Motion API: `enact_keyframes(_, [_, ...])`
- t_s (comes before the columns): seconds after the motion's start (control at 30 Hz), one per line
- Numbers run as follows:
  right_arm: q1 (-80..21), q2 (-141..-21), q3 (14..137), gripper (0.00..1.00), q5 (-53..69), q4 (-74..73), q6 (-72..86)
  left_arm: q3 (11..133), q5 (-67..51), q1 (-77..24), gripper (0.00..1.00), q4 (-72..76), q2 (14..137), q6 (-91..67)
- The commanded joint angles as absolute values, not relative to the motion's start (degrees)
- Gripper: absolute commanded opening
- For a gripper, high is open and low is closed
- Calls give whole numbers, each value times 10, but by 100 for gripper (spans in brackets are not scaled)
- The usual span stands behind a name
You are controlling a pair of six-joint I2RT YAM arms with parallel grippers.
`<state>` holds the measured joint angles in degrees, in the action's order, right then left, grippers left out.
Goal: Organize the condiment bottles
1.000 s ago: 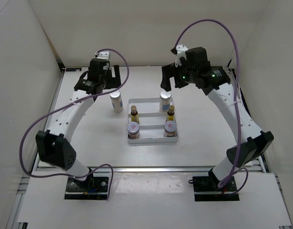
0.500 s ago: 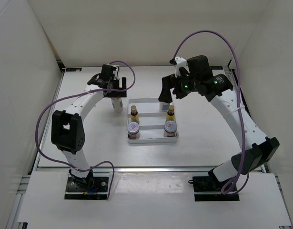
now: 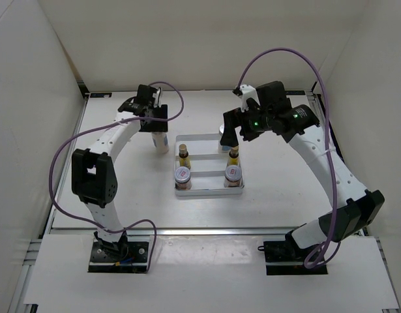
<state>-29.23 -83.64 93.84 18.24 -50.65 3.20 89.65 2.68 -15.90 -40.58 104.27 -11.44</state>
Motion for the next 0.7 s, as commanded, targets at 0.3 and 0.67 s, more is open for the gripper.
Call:
enact_keyframes(0.3, [-291,-812,925,100,178,-510,29,1033,-62,-213,28,-417,989,-105])
enact_keyframes(0.67, [-291,-789,914,100,156,-515,34,981,-38,-260,26,-400,1037,-105])
